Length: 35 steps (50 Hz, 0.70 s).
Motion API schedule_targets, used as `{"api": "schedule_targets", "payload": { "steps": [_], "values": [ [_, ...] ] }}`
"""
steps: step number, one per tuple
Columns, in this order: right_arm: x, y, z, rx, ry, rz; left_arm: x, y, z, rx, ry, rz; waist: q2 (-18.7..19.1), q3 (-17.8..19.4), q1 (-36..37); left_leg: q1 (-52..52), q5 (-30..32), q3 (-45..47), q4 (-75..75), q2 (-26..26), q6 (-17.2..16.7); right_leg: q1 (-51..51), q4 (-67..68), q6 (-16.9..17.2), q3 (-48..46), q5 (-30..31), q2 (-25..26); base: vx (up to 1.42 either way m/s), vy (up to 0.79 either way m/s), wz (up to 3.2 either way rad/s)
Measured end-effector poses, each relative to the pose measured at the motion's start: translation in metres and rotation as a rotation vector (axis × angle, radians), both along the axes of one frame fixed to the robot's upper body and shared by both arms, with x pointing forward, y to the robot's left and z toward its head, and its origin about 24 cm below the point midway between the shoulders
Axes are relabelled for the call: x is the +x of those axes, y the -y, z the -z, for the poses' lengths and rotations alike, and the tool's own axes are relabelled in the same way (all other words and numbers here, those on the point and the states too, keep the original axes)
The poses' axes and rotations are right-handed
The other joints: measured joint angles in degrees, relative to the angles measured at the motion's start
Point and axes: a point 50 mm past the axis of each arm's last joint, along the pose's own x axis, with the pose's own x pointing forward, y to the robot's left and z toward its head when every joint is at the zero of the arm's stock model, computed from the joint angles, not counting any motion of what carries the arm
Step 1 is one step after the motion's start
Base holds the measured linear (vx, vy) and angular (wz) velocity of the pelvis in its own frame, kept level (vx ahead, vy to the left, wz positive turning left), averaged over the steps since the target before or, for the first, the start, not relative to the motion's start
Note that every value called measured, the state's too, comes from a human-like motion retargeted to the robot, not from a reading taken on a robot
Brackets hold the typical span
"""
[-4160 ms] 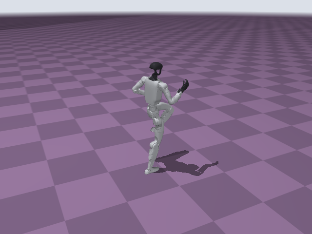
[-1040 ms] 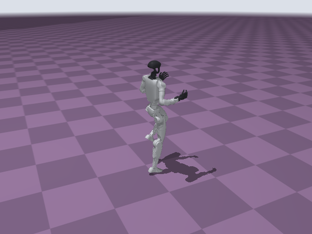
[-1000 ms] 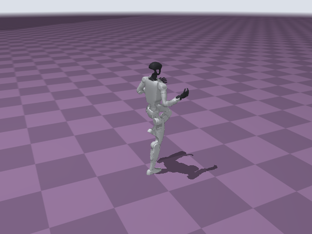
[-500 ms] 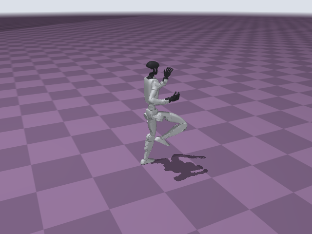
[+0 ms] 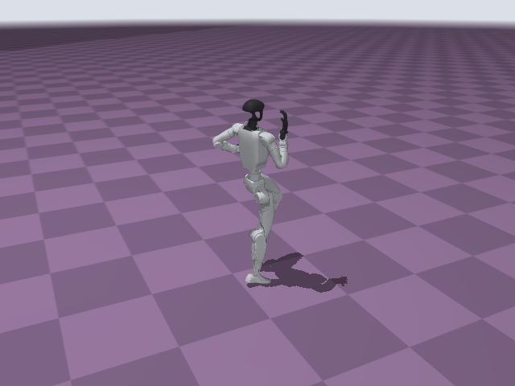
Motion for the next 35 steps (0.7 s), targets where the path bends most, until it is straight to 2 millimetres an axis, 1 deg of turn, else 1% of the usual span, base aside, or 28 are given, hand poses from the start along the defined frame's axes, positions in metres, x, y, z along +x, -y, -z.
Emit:
{"api": "schedule_targets", "payload": {
  "steps": [2, 3, 5, 6, 7, 8, 10, 11, 12, 13, 15, 16, 17, 18, 20, 22, 23, 25, 26, 27, 28, 29, 30, 31, 32, 33, 34, 35],
  "values": [
    [0.009, -0.009, 0.028, -0.143, -0.137, -0.026, -0.005, 0.011, 0.008, -0.004, 0.006, -0.014, 6.48, -1.15, -0.88, 17.41, 8.28, -5.10, -23.15, 0.54, -5.70, -10.96, 29.99, -7.14, -5.92, -14.08, 3.34, 0.01, 0.16, -1.65],
    [0.018, -0.014, 0.046, -0.208, -0.230, -0.004, 0.001, 0.017, 0.010, 0.033, 0.039, -0.025, 7.20, -3.68, -2.17, 21.60, 14.30, -6.62, -34.01, -0.05, -7.51, -23.28, 51.54, -9.58, -7.56, -21.92, 2.33, -0.04, 0.13, -1.20],
    [0.036, -0.016, 0.085, -0.332, -0.431, 0.084, 0.026, 0.025, 0.007, 0.112, 0.159, -0.054, 8.43, -6.89, -4.44, 29.67, 24.76, -7.42, -53.48, 0.70, -10.56, -45.48, 84.17, -10.89, -7.45, -29.30, 4.03, -0.04, 0.08, -0.89],
    [0.043, -0.011, 0.105, -0.387, -0.531, 0.144, 0.043, 0.028, 0.001, 0.150, 0.239, -0.064, 9.63, -7.09, -5.67, 34.13, 23.78, -7.55, -60.69, 1.86, -12.13, -54.30, 95.05, -9.50, -8.11, -30.01, 6.31, -0.03, 0.06, -0.50],
    [0.048, -0.004, 0.126, -0.435, -0.632, 0.204, 0.061, 0.033, -0.006, 0.181, 0.324, -0.077, 10.65, -6.92, -7.32, 38.31, 20.36, -8.02, -66.96, 2.68, -13.36, -62.56, 105.17, -7.77, -8.89, -30.74, 7.67, -0.02, 0.08, 0.16],
    [0.052, 0.007, 0.148, -0.463, -0.738, 0.266, 0.080, 0.040, -0.014, 0.197, 0.416, -0.093, 11.29, -6.02, -9.80, 41.94, 12.06, -9.15, -71.32, 2.81, -13.87, -69.68, 113.78, -5.36, -9.93, -31.53, 7.22, -0.03, 0.09, 1.13],
    [0.051, 0.035, 0.192, -0.462, -0.969, 0.406, 0.120, 0.061, -0.044, 0.182, 0.630, -0.133, 11.14, -1.71, -17.41, 47.34, -2.32, -12.49, -76.01, 1.83, -12.39, -78.81, 127.30, -0.61, -9.80, -33.83, 2.44, -0.05, 0.10, 2.59],
    [0.047, 0.053, 0.208, -0.429, -1.087, 0.474, 0.138, 0.071, -0.075, 0.107, 0.761, -0.156, 9.39, 1.78, -21.35, 49.01, -5.13, -15.55, -76.33, 0.03, -9.94, -80.59, 131.11, 3.26, -7.45, -32.83, -1.57, -0.09, 0.09, 3.26],
    [0.038, 0.069, 0.221, -0.397, -1.186, 0.526, 0.150, 0.082, -0.107, 0.049, 0.890, -0.163, 7.94, 4.53, -24.44, 49.47, -7.07, -18.16, -74.97, -1.57, -8.06, -81.26, 133.50, 4.90, -5.52, -32.68, -4.94, -0.16, 0.06, 2.81],
    [0.025, 0.080, 0.227, -0.374, -1.248, 0.545, 0.155, 0.094, -0.137, 0.036, 1.024, -0.153, 7.06, 5.78, -25.81, 47.51, -7.27, -19.89, -70.24, -2.78, -7.32, -79.72, 133.03, 2.08, -4.45, -34.26, -7.03, -0.14, 0.05, 1.60],
    [-0.003, 0.090, 0.216, -0.390, -1.257, 0.496, 0.142, 0.113, -0.186, -0.060, 1.252, -0.146, 8.84, 3.18, -24.46, 43.91, -3.62, -19.13, -67.41, -2.79, -8.55, -77.14, 127.29, -1.22, -5.34, -32.46, -8.64, 0.00, 0.05, -0.22],
    [-0.014, 0.085, 0.204, -0.455, -1.223, 0.431, 0.127, 0.116, -0.193, -0.120, 1.312, -0.156, 11.06, -0.43, -22.53, 44.14, 1.86, -16.70, -70.96, -1.25, -9.60, -73.74, 120.70, -1.73, -7.10, -29.43, -5.95, 0.16, 0.02, -1.32],
    [-0.024, 0.078, 0.193, -0.523, -1.191, 0.361, 0.112, 0.116, -0.197, -0.177, 1.357, -0.165, 12.99, -3.71, -21.13, 44.63, 7.94, -14.62, -74.42, 0.10, -10.60, -69.35, 113.34, -1.82, -8.56, -26.04, -3.07, 0.20, -0.04, -1.31],
    [-0.030, 0.070, 0.186, -0.601, -1.161, 0.291, 0.096, 0.112, -0.194, -0.227, 1.375, -0.168, 14.32, -6.35, -20.78, 45.60, 15.26, -13.25, -77.72, 1.07, -11.49, -62.99, 104.41, -1.07, -9.41, -21.92, 0.22, 0.18, -0.07, -0.57],
    [-0.036, 0.060, 0.182, -0.705, -1.133, 0.211, 0.071, 0.103, -0.184, -0.272, 1.368, -0.142, 14.21, -9.32, -21.96, 44.44, 22.58, -13.14, -75.85, 0.43, -11.46, -46.95, 83.47, 1.93, -8.11, -14.02, 5.40, 0.12, -0.09, 0.56],
    [-0.031, 0.063, 0.192, -0.737, -1.144, 0.272, 0.062, 0.094, -0.170, -0.259, 1.291, -0.090, 9.29, -9.39, -21.95, 34.49, 13.54, -12.01, -53.45, -4.42, -6.34, -29.65, 59.35, 6.61, -1.55, -5.66, 7.04, 0.00, -0.06, 1.20],
    [-0.023, 0.068, 0.200, -0.737, -1.158, 0.330, 0.063, 0.090, -0.161, -0.258, 1.224, -0.064, 6.54, -8.68, -20.84, 27.28, 7.79, -9.37, -38.10, -6.14, -3.26, -21.49, 46.59, 8.87, 2.18, -0.28, 6.89, -0.07, -0.04, 0.81],
    [0.005, 0.077, 0.217, -0.671, -1.201, 0.444, 0.073, 0.081, -0.137, -0.263, 1.034, -0.035, 1.50, -5.02, -16.18, 12.80, -1.77, -1.84, -7.71, -5.88, 2.95, -5.75, 21.46, 11.45, 8.99, 8.85, 4.56, -0.13, -0.05, 0.04],
    [0.027, 0.078, 0.222, -0.586, -1.198, 0.497, 0.078, 0.073, -0.121, -0.222, 0.926, -0.055, 0.35, -3.05, -13.26, 3.34, -4.43, 0.02, 6.16, -3.66, 3.77, -1.95, 15.31, 9.65, 9.86, 3.25, 3.39, -0.20, -0.09, -0.70],
    [0.052, 0.075, 0.220, -0.495, -1.174, 0.540, 0.082, 0.062, -0.102, -0.173, 0.814, -0.091, -0.39, -1.08, -10.32, -6.24, -6.43, 0.90, 18.81, -1.56, 3.50, 1.27, 10.25, 7.65, 10.35, -3.88, 2.52, -0.23, -0.10, -1.21],
    [0.078, 0.068, 0.207, -0.387, -1.107, 0.575, 0.082, 0.048, -0.079, -0.105, 0.692, -0.154, -0.30, 0.89, -7.32, -16.05, -7.14, -0.20, 29.02, 0.32, 1.04, 3.33, 7.37, 5.23, 10.04, -14.07, 2.25, -0.21, -0.07, -1.70],
    [0.100, 0.056, 0.180, -0.267, -0.991, 0.577, 0.078, 0.030, -0.050, -0.050, 0.549, -0.224, 0.10, 3.17, -4.36, -23.54, -8.18, -1.98, 36.38, 1.40, -2.03, 5.72, 4.27, 3.81, 10.69, -20.43, 1.83, -0.18, -0.03, -2.21],
    [0.116, 0.044, 0.145, -0.139, -0.856, 0.552, 0.066, 0.010, -0.020, 0.000, 0.395, -0.300, 0.66, 5.61, -1.41, -29.88, -9.40, -4.12, 42.32, 2.09, -5.40, 8.28, 1.08, 2.88, 11.82, -24.88, 1.35, -0.16, -0.02, -2.12],
    [0.121, 0.030, 0.100, -0.037, -0.680, 0.466, 0.052, -0.007, 0.005, 0.014, 0.251, -0.341, 1.47, 7.33, -0.22, -32.18, -11.04, -6.43, 44.48, 3.47, -5.56, 10.07, -0.88, 2.66, 13.45, -24.29, 1.74, -0.15, -0.04, -1.59],
    [0.115, 0.019, 0.059, 0.044, -0.511, 0.373, 0.034, -0.021, 0.023, 0.021, 0.131, -0.368, 1.91, 8.27, 0.30, -33.56, -12.11, -8.13, 45.35, 4.78, -4.70, 10.94, -1.94, 2.48, 14.54, -22.94, 2.25, -0.14, -0.10, -0.43],
    [0.100, 0.012, 0.025, 0.091, -0.349, 0.288, 0.020, -0.028, 0.030, 0.014, 0.053, -0.359, 1.61, 7.65, -0.49, -33.09, -12.06, -8.63, 43.66, 5.95, -1.81, 9.96, -1.21, 2.40, 14.56, -20.08, 3.04, -0.10, -0.10, 0.57],
    [0.078, 0.009, 0.005, 0.115, -0.210, 0.230, 0.012, -0.027, 0.029, 0.005, 0.018, -0.314, 0.45, 6.00, -1.48, -31.02, -9.96, -7.96, 39.48, 4.93, 0.38, 7.66, 0.10, 2.78, 13.21, -15.57, 3.13, -0.07, -0.09, 1.44],
    [0.052, 0.008, -0.008, 0.129, -0.083, 0.188, 0.006, -0.022, 0.023, -0.009, 0.002, -0.249, -1.15, 3.84, -2.56, -28.16, -6.84, -6.71, 34.05, 2.82, 2.20, 4.69, 1.71, 3.39, 11.18, -10.24, 2.86, -0.02, -0.01, 1.34]
  ]
}}
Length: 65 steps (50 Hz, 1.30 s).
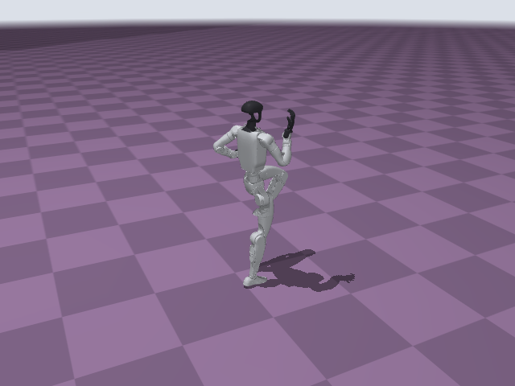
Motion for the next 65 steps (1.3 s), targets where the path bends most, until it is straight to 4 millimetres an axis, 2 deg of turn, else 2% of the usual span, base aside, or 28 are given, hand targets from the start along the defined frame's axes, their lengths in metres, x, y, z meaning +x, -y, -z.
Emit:
{"api": "schedule_targets", "payload": {
  "steps": [2, 3, 5, 8, 10, 13, 15, 16, 19, 21, 23, 25, 28, 30, 32, 35, 38, 40, 43, 46, 48, 51, 55, 58, 60, 62, 63, 65],
  "values": [
    [-0.045, 0.005, 0.003, -0.049, 0.118, -0.023, -0.002, 0.020, -0.018, -0.012, 0.030, 0.162, -1.66, -2.79, 0.39, 12.65, 8.02, 0.63, -16.88, -6.19, -1.79, -6.95, 5.69, 1.21, -4.34, 9.41, -0.92, 0.00, 0.09, 0.34],
    [-0.057, 0.008, 0.010, -0.080, 0.115, -0.023, -0.002, 0.029, -0.024, -0.003, 0.055, 0.225, -0.91, -3.62, 0.84, 20.84, 11.20, -0.46, -26.59, -7.54, -3.72, -11.34, 11.39, 0.64, -6.25, 9.44, -0.20, 0.00, 0.13, -0.79],
    [-0.057, 0.013, 0.034, -0.138, -0.038, 0.007, 0.002, 0.042, -0.032, 0.047, 0.118, 0.299, 2.58, -5.85, 0.74, 37.13, 18.35, -3.94, -47.38, -7.18, -8.18, -24.86, 32.52, -2.74, -10.64, 1.22, 2.74, -0.01, 0.13, -1.42],
    [-0.025, 0.020, 0.099, -0.255, -0.475, 0.093, 0.035, 0.056, -0.042, 0.165, 0.291, 0.253, 7.08, -7.22, -1.05, 59.96, 31.96, -6.56, -81.48, -4.42, -14.49, -50.60, 72.78, -8.82, -17.89, -11.18, 4.53, -0.02, 0.08, -1.31],
    [-0.013, 0.030, 0.146, -0.331, -0.725, 0.149, 0.069, 0.067, -0.058, 0.250, 0.468, 0.188, 8.24, -6.27, -4.15, 71.89, 22.42, -4.91, -97.86, -2.75, -14.73, -67.44, 95.24, -9.05, -21.25, -16.45, 3.29, -0.05, 0.08, -0.07],
    [-0.013, 0.048, 0.216, -0.396, -1.065, 0.252, 0.124, 0.101, -0.098, 0.208, 0.755, 0.113, 7.48, -0.56, -13.61, 82.96, -1.35, -6.27, -108.14, -3.64, -11.48, -82.60, 117.16, -2.80, -20.33, -20.27, -4.46, -0.05, 0.12, 2.00],
    [-0.024, 0.066, 0.249, -0.405, -1.257, 0.325, 0.148, 0.123, -0.152, 0.051, 0.972, 0.087, 5.05, 4.30, -20.26, 85.51, -4.71, -12.54, -107.62, -6.05, -9.21, -83.80, 124.29, 1.38, -17.31, -20.98, -14.12, -0.05, 0.10, 2.66],
    [-0.033, 0.068, 0.253, -0.399, -1.288, 0.319, 0.148, 0.132, -0.177, 0.060, 1.089, 0.085, 4.74, 3.28, -20.17, 83.67, -2.52, -12.54, -105.54, -6.68, -9.53, -82.31, 123.01, -1.92, -17.45, -23.02, -14.81, -0.07, 0.04, 0.96],
    [-0.060, 0.066, 0.230, -0.459, -1.230, 0.207, 0.121, 0.145, -0.230, 0.023, 1.384, 0.030, 8.35, -4.86, -17.56, 80.90, 9.72, -8.41, -110.32, -4.63, -12.52, -75.82, 111.36, -5.40, -21.26, -20.00, -10.48, 0.09, -0.03, -1.05],
    [-0.068, 0.056, 0.208, -0.599, -1.149, 0.101, 0.092, 0.140, -0.235, -0.072, 1.470, 0.018, 11.19, -10.44, -18.42, 80.86, 22.38, -6.73, -116.85, -2.61, -15.26, -65.79, 96.25, -3.71, -23.75, -12.42, -5.32, 0.19, -0.08, -0.32],
    [-0.072, 0.049, 0.198, -0.687, -1.107, 0.026, 0.070, 0.131, -0.228, -0.140, 1.478, 0.063, 11.55, -13.06, -21.47, 78.06, 28.35, -6.42, -114.25, -2.44, -15.93, -51.27, 76.23, 0.02, -23.63, -3.99, -1.45, 0.13, -0.09, 1.24],
    [-0.069, 0.050, 0.199, -0.689, -1.111, 0.027, 0.062, 0.124, -0.216, -0.136, 1.418, 0.116, 8.12, -12.97, -21.70, 70.61, 22.26, -3.73, -96.50, -5.17, -11.13, -35.41, 52.88, 4.25, -18.21, 4.29, 1.36, 0.05, -0.08, 1.26],
    [-0.044, 0.061, 0.203, -0.611, -1.122, 0.153, 0.077, 0.117, -0.191, -0.138, 1.202, 0.202, 1.79, -9.89, -15.18, 50.30, 8.43, 3.11, -52.98, -8.14, -2.30, -16.65, 21.68, 7.85, -7.85, 15.62, -0.50, -0.04, -0.05, 0.25],
    [-0.018, 0.063, 0.199, -0.497, -1.078, 0.229, 0.092, 0.110, -0.168, -0.091, 1.040, 0.233, -0.75, -5.24, -9.07, 36.79, 1.89, 6.78, -25.72, -5.90, 0.41, -7.09, 9.60, 5.93, -4.09, 6.52, -2.52, -0.09, -0.07, -0.47],
    [0.013, 0.056, 0.184, -0.401, -0.968, 0.294, 0.100, 0.093, -0.130, -0.006, 0.834, 0.205, -1.15, -2.11, -4.77, 20.73, -2.03, 5.59, -5.96, -5.58, -0.80, -4.42, 5.20, 1.66, -5.39, -11.55, -3.68, -0.22, -0.07, -0.72],
    [0.046, 0.036, 0.110, -0.251, -0.627, 0.253, 0.080, 0.044, -0.048, 0.029, 0.407, 0.045, 2.13, 4.17, 1.82, 7.61, -6.36, 1.09, 8.53, -3.30, -6.91, -5.73, 9.29, -5.76, 0.18, -23.36, -1.87, -0.22, 0.01, -1.70],
    [0.014, 0.018, 0.031, -0.118, -0.207, 0.077, 0.034, 0.014, -0.022, 0.000, 0.186, 0.003, 1.19, 0.98, -0.12, 4.90, -6.47, 1.30, 3.67, 1.38, -0.42, -8.92, 6.87, -4.08, -1.61, -16.71, -1.29, 0.01, -0.03, 0.36],
    [-0.028, 0.015, 0.013, -0.062, -0.033, 0.007, 0.019, 0.013, -0.032, 0.008, 0.143, 0.086, -2.22, -3.71, -1.29, 9.23, -2.21, 4.89, -7.61, -0.45, 2.36, -6.97, -4.51, -0.38, -6.41, -3.81, -3.52, 0.22, 0.01, 1.24],
    [-0.060, 0.010, 0.024, -0.121, -0.033, -0.104, 0.006, 0.023, -0.036, -0.003, 0.094, 0.194, -3.00, -6.30, 2.93, 29.83, 8.46, 7.38, -36.79, -4.41, -2.68, -9.25, -2.06, 1.25, -8.11, 7.07, -4.85, 0.18, 0.14, -1.09],
    [-0.045, 0.001, 0.063, -0.262, -0.256, -0.123, 0.009, 0.037, -0.031, 0.066, 0.124, 0.220, 4.12, -6.41, 2.45, 55.10, 21.68, 4.05, -74.60, -2.51, -8.44, -20.62, 32.71, -7.10, -14.09, -6.75, -0.55, 0.08, 0.15, -1.62],
    [-0.027, 0.001, 0.094, -0.314, -0.453, -0.068, 0.035, 0.044, -0.037, 0.130, 0.232, 0.177, 6.47, -6.69, -1.11, 65.21, 25.92, 1.58, -95.33, -1.39, -10.30, -36.91, 66.82, -6.29, -17.38, -15.70, -0.40, 0.02, 0.12, -0.14],
    [-0.010, 0.014, 0.144, -0.337, -0.723, 0.017, 0.082, 0.065, -0.060, 0.168, 0.468, 0.135, 8.84, -4.57, -8.02, 74.00, 9.67, -0.51, -109.46, 0.64, -12.05, -55.53, 101.97, -1.33, -19.32, -22.11, -0.92, -0.04, 0.12, 0.68],
    [-0.001, 0.031, 0.212, -0.293, -1.061, 0.096, 0.139, 0.107, -0.129, 0.186, 0.856, 0.141, 6.09, 1.93, -17.02, 72.47, -6.51, -4.66, -103.43, -2.40, -4.62, -69.38, 124.69, 0.89, -16.01, -27.91, -5.19, -0.17, 0.07, 1.15],
    [-0.025, 0.042, 0.207, -0.287, -1.066, 0.064, 0.136, 0.128, -0.192, 0.161, 1.159, 0.149, 6.88, -1.25, -18.00, 68.83, -2.75, -4.57, -101.17, -1.55, -7.86, -70.15, 118.57, -1.05, -17.62, -28.07, -4.90, 0.06, -0.02, 0.15],
    [-0.045, 0.048, 0.186, -0.399, -1.017, 0.051, 0.118, 0.130, -0.207, 0.075, 1.268, 0.099, 8.50, -5.03, -17.87, 72.87, 7.31, -2.14, -110.55, -1.21, -9.97, -64.27, 106.42, -1.44, -19.83, -23.85, -3.93, 0.21, -0.06, -0.57],
    [-0.059, 0.046, 0.181, -0.541, -0.999, 0.034, 0.101, 0.127, -0.197, 0.093, 1.284, 0.034, 10.95, -11.59, -17.35, 70.43, 19.50, -0.86, -113.30, -0.13, -12.04, -57.67, 86.67, -4.30, -20.62, -15.91, 1.05, 0.11, -0.12, -0.47],
    [-0.064, 0.047, 0.182, -0.567, -1.013, 0.036, 0.093, 0.124, -0.191, 0.066, 1.265, 0.029, 11.05, -12.90, -17.93, 69.28, 23.11, -1.69, -111.45, -0.55, -12.36, -51.62, 75.50, -2.75, -20.21, -10.39, 2.43, 0.13, -0.13, 0.40],
    [-0.069, 0.052, 0.187, -0.600, -1.048, 0.079, 0.082, 0.119, -0.175, 0.007, 1.188, 0.062, 8.76, -13.96, -17.70, 62.15, 19.68, -2.13, -94.72, -3.54, -9.70, -38.53, 51.19, 1.20, -14.94, 0.64, 4.16, 0.12, -0.11, 0.84]
  ]
}}
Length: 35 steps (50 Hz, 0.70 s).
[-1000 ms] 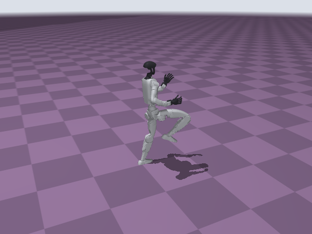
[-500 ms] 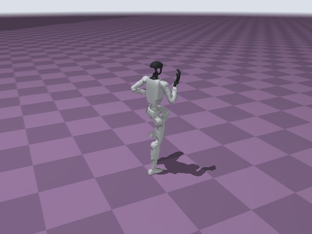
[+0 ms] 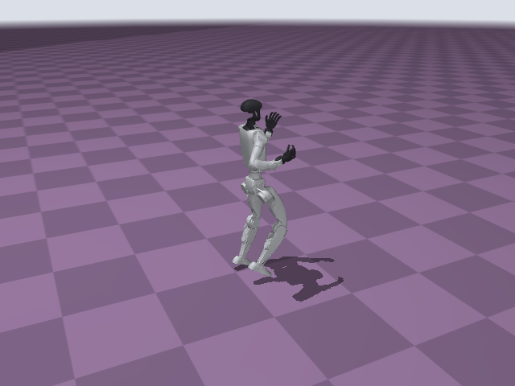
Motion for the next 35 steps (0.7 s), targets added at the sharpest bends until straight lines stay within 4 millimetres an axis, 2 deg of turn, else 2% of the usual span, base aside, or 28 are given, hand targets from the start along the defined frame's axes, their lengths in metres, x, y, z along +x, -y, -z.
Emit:
{"api": "schedule_targets", "payload": {
  "steps": [2, 3, 4, 5, 6, 8, 10, 12, 13, 15, 18, 19, 20, 22, 23, 24, 25, 27, 28, 30, 32, 33, 35],
  "values": [
    [0.010, 0.007, 0.004, -0.033, 0.000, 0.060, 0.001, -0.005, 0.017, -0.031, -0.127, 0.077, -4.05, 3.21, 2.40, -9.99, -10.39, 3.74, 29.19, -2.14, 4.42, 15.41, -24.74, 2.25, 8.62, 8.66, -1.50, 0.08, -0.07, 0.40],
    [0.020, 0.010, 0.005, -0.056, 0.004, 0.097, 0.004, -0.008, 0.026, -0.070, -0.199, 0.105, -6.02, 6.13, 4.47, -14.52, -15.12, 6.67, 43.78, -2.10, 6.49, 22.97, -35.37, 3.00, 12.49, 10.18, -3.65, 0.04, -0.08, -0.12],
    [0.032, 0.011, 0.006, -0.056, 0.025, 0.129, 0.007, -0.011, 0.035, -0.075, -0.263, 0.106, -7.44, 8.33, 6.63, -20.71, -18.80, 8.61, 57.66, -0.93, 7.76, 27.40, -41.40, 2.96, 14.43, 6.37, -5.45, -0.02, -0.09, -0.35],
    [0.046, 0.009, 0.005, -0.042, 0.052, 0.154, 0.010, -0.015, 0.044, -0.064, -0.323, 0.095, -8.58, 10.17, 8.83, -27.73, -21.96, 10.05, 71.20, 0.80, 8.64, 30.27, -45.14, 2.52, 15.40, -0.11, -7.06, -0.08, -0.11, -0.42],
    [0.061, 0.004, 0.002, -0.012, 0.102, 0.166, 0.012, -0.022, 0.055, -0.034, -0.373, 0.049, -8.86, 11.46, 10.76, -35.55, -22.73, 9.15, 81.59, 2.28, 7.53, 31.44, -46.62, 0.93, 14.50, -7.93, -7.46, -0.12, -0.12, -0.57],
    [0.090, -0.013, -0.014, 0.055, 0.218, 0.159, 0.011, -0.039, 0.084, 0.009, -0.502, -0.045, -8.34, 15.16, 14.76, -47.79, -23.17, 5.92, 96.96, 3.06, 2.97, 33.87, -47.63, -3.99, 14.73, -19.09, -7.32, -0.14, -0.08, -1.10],
    [0.115, -0.035, -0.049, 0.121, 0.376, 0.091, 0.002, -0.061, 0.118, 0.006, -0.684, -0.096, -6.53, 20.67, 17.95, -52.08, -24.28, 2.68, 103.13, 2.08, -1.33, 33.56, -39.38, -9.96, 18.60, -25.27, -5.85, -0.14, -0.02, -1.42],
    [0.118, -0.053, -0.095, 0.230, 0.566, 0.012, -0.014, -0.074, 0.142, -0.025, -0.834, -0.085, -6.41, 21.30, 17.47, -53.85, -25.43, 2.66, 101.74, 2.65, 1.80, 31.60, -34.65, -9.66, 18.42, -25.45, -5.54, 0.01, -0.03, 0.11],
    [0.110, -0.056, -0.113, 0.303, 0.645, -0.015, -0.024, -0.076, 0.147, -0.036, -0.882, -0.067, -6.50, 19.05, 16.30, -55.06, -24.93, 3.01, 99.39, 2.43, 4.40, 32.57, -39.16, -8.34, 16.21, -22.67, -5.83, 0.17, -0.03, 1.39],
    [0.085, -0.050, -0.133, 0.450, 0.746, -0.034, -0.037, -0.078, 0.147, -0.008, -0.934, -0.019, -7.29, 13.22, 16.24, -54.44, -22.05, 4.18, 91.04, 0.05, 7.48, 35.76, -51.99, -4.74, 11.81, -12.16, -6.50, 0.27, 0.00, 1.45],
    [0.053, -0.048, -0.131, 0.521, 0.764, -0.101, -0.055, -0.080, 0.147, 0.101, -0.990, 0.038, -9.92, 7.71, 22.17, -38.21, -16.64, 7.04, 66.39, -4.82, 5.57, 34.58, -55.31, 0.37, 13.03, 4.24, -8.86, 0.25, 0.08, -0.58],
    [0.048, -0.052, -0.125, 0.508, 0.738, -0.140, -0.063, -0.080, 0.152, 0.116, -1.023, 0.037, -9.33, 6.91, 23.31, -30.03, -13.21, 6.84, 55.90, -5.87, 4.27, 33.29, -51.53, -0.14, 12.28, 5.50, -8.72, 0.20, 0.08, -1.71],
    [0.045, -0.056, -0.117, 0.487, 0.703, -0.182, -0.071, -0.080, 0.157, 0.125, -1.058, 0.030, -8.15, 6.35, 24.09, -21.22, -9.11, 6.21, 44.91, -6.60, 2.90, 31.77, -46.24, -1.53, 10.83, 5.14, -8.15, 0.16, 0.07, -1.70],
    [0.048, -0.067, -0.097, 0.399, 0.618, -0.203, -0.071, -0.076, 0.166, 0.141, -1.085, -0.027, -3.99, 4.72, 22.83, -7.16, 3.09, 3.34, 23.32, -5.08, 0.06, 18.87, -16.89, -6.99, 5.26, -6.22, -5.44, 0.09, 0.05, -1.24],
    [0.052, -0.068, -0.087, 0.357, 0.565, -0.182, -0.064, -0.074, 0.168, 0.134, -1.075, -0.062, -2.53, 3.95, 21.61, -2.52, 8.05, 2.46, 14.13, -4.27, -1.27, 10.44, -0.67, -9.17, 3.08, -11.63, -5.08, 0.04, 0.02, -0.61],
    [0.056, -0.068, -0.076, 0.333, 0.506, -0.155, -0.053, -0.071, 0.166, 0.130, -1.044, -0.092, -0.97, 3.88, 20.09, 1.83, 8.02, 2.16, 6.98, -3.04, -2.41, 3.28, 13.25, -10.67, 1.35, -15.86, -4.55, 0.02, 0.01, -0.27],
    [0.060, -0.066, -0.065, 0.316, 0.444, -0.124, -0.041, -0.068, 0.163, 0.127, -1.004, -0.120, 0.64, 4.16, 18.41, 6.04, 5.51, 2.14, 0.85, -1.61, -3.46, -3.26, 26.03, -11.83, -0.16, -19.50, -3.93, 0.00, 0.00, 0.00],
    [0.068, -0.060, -0.043, 0.311, 0.342, -0.071, -0.011, -0.058, 0.147, 0.138, -0.861, -0.147, 1.66, 6.02, 13.85, 11.51, -12.05, 3.48, -5.12, -0.47, -2.14, -15.29, 46.96, -10.71, -0.72, -24.81, -3.94, -0.04, 0.04, 0.53],
    [0.071, -0.058, -0.032, 0.301, 0.297, -0.044, 0.003, -0.051, 0.136, 0.141, -0.780, -0.143, 1.37, 7.18, 11.20, 12.71, -19.54, 3.79, -6.14, -0.88, 0.27, -20.78, 55.72, -9.47, -0.21, -26.62, -4.66, -0.11, 0.04, 1.11],
    [0.076, -0.051, -0.012, 0.286, 0.204, 0.016, 0.033, -0.034, 0.105, 0.168, -0.603, -0.109, -0.46, 10.50, 5.51, 11.67, -30.36, 1.46, -1.15, -2.96, 7.30, -28.38, 68.64, -7.47, 1.76, -29.48, -7.04, -0.17, 0.02, 1.56],
    [0.074, -0.041, -0.001, 0.316, 0.149, 0.071, 0.058, -0.014, 0.057, 0.227, -0.377, -0.075, -1.71, 14.10, 3.07, 7.18, -35.32, -1.50, 9.62, -3.42, 8.84, -31.63, 73.18, -7.53, 2.58, -30.91, -7.43, -0.15, -0.04, 1.06],
    [0.069, -0.037, -0.001, 0.340, 0.142, 0.089, 0.063, -0.003, 0.031, 0.251, -0.255, -0.064, -1.97, 14.77, 3.56, 5.94, -35.43, -1.41, 11.73, -3.17, 7.72, -32.65, 72.92, -7.91, 2.73, -30.55, -6.92, -0.03, -0.06, 0.08],
    [0.058, -0.029, -0.009, 0.369, 0.159, 0.088, 0.059, 0.017, -0.012, 0.257, -0.048, -0.043, -2.49, 13.07, 5.50, 6.21, -32.50, 0.60, 7.80, -3.24, 5.58, -33.33, 68.19, -8.51, 3.15, -26.93, -6.35, 0.10, -0.06, -0.49]
  ]
}}
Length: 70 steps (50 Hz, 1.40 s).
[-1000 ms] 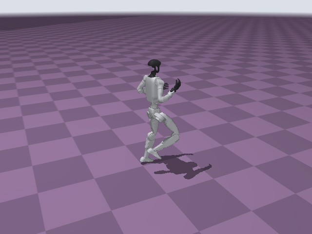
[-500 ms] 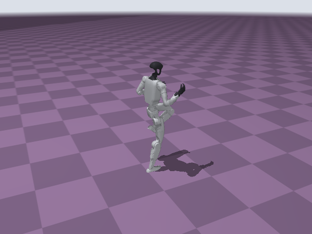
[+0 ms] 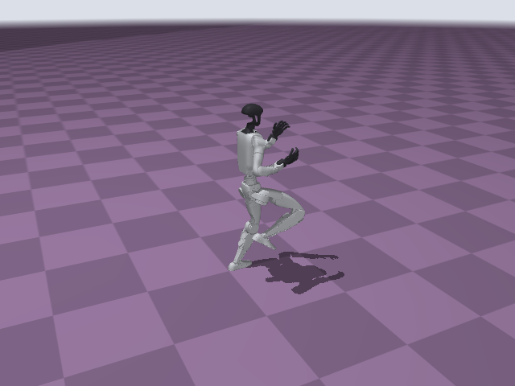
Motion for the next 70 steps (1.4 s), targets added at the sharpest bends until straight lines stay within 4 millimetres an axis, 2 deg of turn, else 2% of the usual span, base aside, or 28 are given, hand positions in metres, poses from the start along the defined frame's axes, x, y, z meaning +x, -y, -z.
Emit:
{"api": "schedule_targets", "payload": {
  "steps": [3, 5, 7, 8, 10, 12, 15, 17, 20, 23, 27, 30, 32, 33, 36, 39, 41, 43, 45, 48, 52, 55, 58, 61, 63, 65, 67, 70],
  "values": [
    [-0.021, 0.005, -0.012, -0.062, 0.003, -0.091, -0.025, 0.003, -0.012, -0.097, 0.073, 0.059, 0.78, -7.12, -3.57, 4.89, 12.67, -0.60, -15.66, -0.39, -2.99, 10.15, -19.60, 2.32, -1.85, 8.81, 0.55, 0.24, -0.11, 0.20],
    [-0.033, 0.008, -0.011, -0.097, -0.031, -0.118, -0.040, 0.001, -0.005, -0.179, 0.044, 0.114, 2.35, -9.14, -6.42, 9.96, 24.37, -2.96, -25.13, 0.28, -6.08, 24.35, -40.54, 4.79, -4.35, 15.53, 2.37, 0.28, -0.15, 0.91],
    [-0.039, 0.013, 0.000, -0.153, -0.095, -0.086, -0.048, 0.000, 0.006, -0.224, -0.018, 0.172, 1.69, -9.11, -6.65, 12.57, 32.11, -1.96, -26.57, -0.52, -5.86, 41.11, -67.17, 6.65, -4.63, 25.37, 3.46, 0.21, -0.15, 0.75],
    [-0.040, 0.017, 0.006, -0.192, -0.133, -0.062, -0.050, -0.001, 0.011, -0.235, -0.059, 0.197, -0.22, -9.26, -5.72, 11.22, 31.95, 0.72, -21.88, -2.30, -3.72, 48.71, -80.88, 7.76, -3.03, 31.00, 2.51, 0.10, -0.14, 0.33],
    [-0.035, 0.026, 0.015, -0.261, -0.188, -0.009, -0.052, -0.005, 0.022, -0.254, -0.146, 0.234, -4.40, -10.73, -2.74, -1.20, 23.28, 7.29, 2.93, -4.52, 0.52, 58.02, -101.89, 9.59, 1.43, 34.42, -1.49, -0.02, -0.13, -0.06],
    [-0.021, 0.027, 0.018, -0.275, -0.184, 0.036, -0.050, -0.010, 0.031, -0.284, -0.207, 0.238, -5.28, -9.18, 1.26, -15.39, 14.32, 9.60, 31.87, -1.78, 0.62, 63.74, -113.00, 9.53, 2.79, 24.00, -2.86, -0.09, -0.12, -0.51],
    [0.011, 0.013, 0.021, -0.248, -0.122, 0.042, -0.043, -0.023, 0.054, -0.275, -0.295, 0.185, -5.44, -2.46, 7.12, -30.75, 5.61, 8.17, 64.93, 1.00, -1.19, 70.64, -121.64, 6.93, 2.03, 11.30, -3.11, -0.16, -0.10, -0.76],
    [0.040, -0.003, 0.004, -0.221, -0.014, 0.020, -0.042, -0.043, 0.083, -0.296, -0.426, 0.111, -3.42, 3.60, 9.42, -36.55, 2.44, 5.86, 77.96, 3.11, -1.96, 71.51, -117.81, 1.97, 4.54, 5.99, -1.48, -0.23, -0.09, -0.87],
    [0.063, -0.029, -0.066, -0.116, 0.311, -0.016, -0.063, -0.073, 0.124, -0.373, -0.640, 0.018, -2.15, 6.90, 10.09, -45.43, 1.08, 3.94, 85.25, 3.71, -0.66, 63.26, -102.74, 0.40, 6.70, 0.63, -0.46, -0.12, -0.06, -0.31],
    [0.032, -0.033, -0.134, 0.081, 0.644, -0.056, -0.094, -0.095, 0.132, -0.329, -0.777, 0.037, -4.60, -0.34, 11.07, -50.97, 3.86, 5.76, 78.96, 3.12, 3.88, 59.85, -109.01, 3.82, 4.10, 7.49, -2.11, 0.12, -0.02, 0.60],
    [-0.019, -0.032, -0.158, 0.186, 0.850, -0.158, -0.116, -0.108, 0.135, -0.213, -0.900, 0.054, -8.92, -6.39, 16.08, -37.70, 12.32, 9.35, 50.43, -2.00, 4.66, 60.53, -119.39, 9.18, 4.64, 28.82, -4.89, 0.18, 0.06, -0.22],
    [-0.031, -0.040, -0.147, 0.132, 0.805, -0.272, -0.128, -0.112, 0.147, -0.239, -0.964, -0.018, -7.58, -7.56, 15.74, -18.10, 27.15, 6.49, 17.46, -7.31, 1.36, 59.20, -114.86, 11.00, 5.89, 38.85, -3.78, 0.16, 0.09, -0.85],
    [-0.030, -0.043, -0.131, 0.085, 0.714, -0.300, -0.126, -0.108, 0.151, -0.233, -0.948, -0.102, -1.24, -8.89, 13.31, -5.56, 37.87, 0.89, -4.25, -4.59, -3.78, 52.19, -96.44, 7.19, 0.13, 32.29, 1.23, 0.12, 0.09, -0.51],
    [-0.027, -0.043, -0.123, 0.062, 0.661, -0.294, -0.120, -0.105, 0.151, -0.224, -0.919, -0.146, 2.12, -9.48, 11.63, -1.15, 39.36, -0.79, -11.79, -1.76, -6.43, 46.51, -83.16, 5.07, -3.56, 26.65, 3.03, 0.07, 0.07, 0.00],
    [-0.012, -0.040, -0.097, 0.033, 0.491, -0.277, -0.090, -0.097, 0.138, -0.195, -0.750, -0.229, 5.31, -6.43, 4.58, 8.58, 22.86, 0.84, -22.01, 2.62, -7.84, 30.58, -44.57, 2.67, -7.68, 12.33, 2.41, 0.00, 0.05, 0.43],
    [0.011, -0.039, -0.054, -0.017, 0.262, -0.218, -0.043, -0.079, 0.112, -0.203, -0.547, -0.217, 2.00, 0.56, -2.06, 13.73, 8.34, 1.22, -23.14, -0.15, 0.05, 19.33, -16.47, 2.61, -4.12, 2.49, -0.51, -0.16, 0.05, 0.77],
    [0.018, -0.029, -0.021, -0.025, 0.106, -0.110, -0.009, -0.059, 0.077, -0.181, -0.375, -0.172, -0.54, 5.69, -3.59, 13.34, 2.05, -0.46, -16.15, -2.12, 4.87, 15.63, -6.48, 1.99, -1.53, -0.10, -1.41, -0.19, 0.03, 0.57],
    [0.010, -0.014, -0.003, -0.017, 0.025, -0.012, 0.008, -0.032, 0.027, -0.147, -0.156, -0.108, -0.99, 8.50, -2.41, 10.59, -0.73, -0.33, -8.33, -1.67, 4.11, 12.93, -3.40, 1.21, -0.36, 0.55, 0.60, -0.05, 0.00, 0.04],
    [-0.004, -0.003, -0.002, -0.015, 0.007, -0.002, 0.003, -0.012, -0.015, -0.123, 0.046, -0.063, -0.47, 6.75, -2.36, 8.68, -0.19, 0.43, -7.43, -0.60, 0.99, 11.02, -5.87, 0.73, -0.45, 2.45, 2.80, 0.10, -0.01, -0.24],
    [-0.026, 0.011, -0.009, -0.109, -0.022, -0.084, -0.016, -0.006, -0.042, -0.166, 0.198, -0.038, 1.15, -0.53, -7.16, 9.96, 7.28, -0.64, -18.05, -0.34, -2.06, 14.72, -19.37, 1.25, -2.42, 5.58, 2.92, 0.23, -0.02, 0.23],
    [-0.045, 0.027, -0.003, -0.214, -0.146, -0.105, -0.031, -0.006, -0.034, -0.269, 0.142, 0.078, 2.66, -5.75, -11.87, 14.24, 23.76, -4.48, -29.73, -0.60, -6.20, 34.17, -55.36, 5.93, -3.51, 18.17, 5.82, 0.25, -0.08, 0.77],
    [-0.051, 0.038, 0.019, -0.282, -0.269, -0.019, -0.033, -0.004, -0.008, -0.296, -0.006, 0.151, -1.38, -7.12, -9.23, 13.29, 33.81, -5.65, -26.57, -5.95, -5.71, 54.49, -92.64, 9.05, 2.88, 31.66, 5.68, 0.16, -0.10, 0.19],
    [-0.043, 0.045, 0.038, -0.289, -0.327, 0.081, -0.032, -0.005, 0.020, -0.265, -0.165, 0.217, -5.77, -9.22, -2.66, -8.76, 25.28, 2.31, 10.52, -8.44, -5.05, 62.72, -111.45, 9.97, 2.60, 22.00, -1.13, -0.02, -0.08, -0.37],
    [-0.014, 0.031, 0.044, -0.211, -0.270, 0.096, -0.035, -0.017, 0.043, -0.234, -0.243, 0.215, -5.24, -2.99, 5.33, -23.00, 12.11, 6.72, 46.90, -2.01, -6.26, 70.50, -120.77, 7.03, 2.09, 12.55, -1.62, -0.08, -0.04, -1.01],
    [0.021, 0.007, 0.030, -0.178, -0.148, 0.046, -0.041, -0.037, 0.066, -0.256, -0.341, 0.155, -3.75, 2.86, 8.14, -28.43, 7.65, 6.38, 63.64, 1.65, -7.06, 72.98, -120.30, 2.64, 4.98, 7.96, -0.73, -0.15, -0.05, -1.19],
    [0.053, -0.022, -0.010, -0.166, 0.059, -0.036, -0.054, -0.059, 0.094, -0.302, -0.486, 0.079, -1.97, 7.27, 8.07, -32.69, 5.51, 4.69, 73.27, 3.57, -7.21, 70.78, -112.66, -0.68, 7.12, 4.08, 0.59, -0.12, -0.04, -0.70],
    [0.063, -0.040, -0.066, -0.127, 0.309, -0.080, -0.073, -0.076, 0.113, -0.328, -0.623, 0.043, -1.70, 7.28, 7.70, -37.07, 4.51, 4.06, 76.62, 3.97, -4.77, 66.66, -106.62, -0.77, 6.80, 2.80, 0.76, 0.01, 0.00, 0.16],
    [0.045, -0.048, -0.138, -0.008, 0.644, -0.097, -0.096, -0.092, 0.124, -0.283, -0.769, 0.064, -3.74, 2.19, 9.06, -41.11, 5.13, 5.78, 73.37, 3.07, 0.06, 64.87, -111.66, 2.29, 4.99, 6.41, -1.14, 0.12, 0.02, 0.62]
  ]
}}
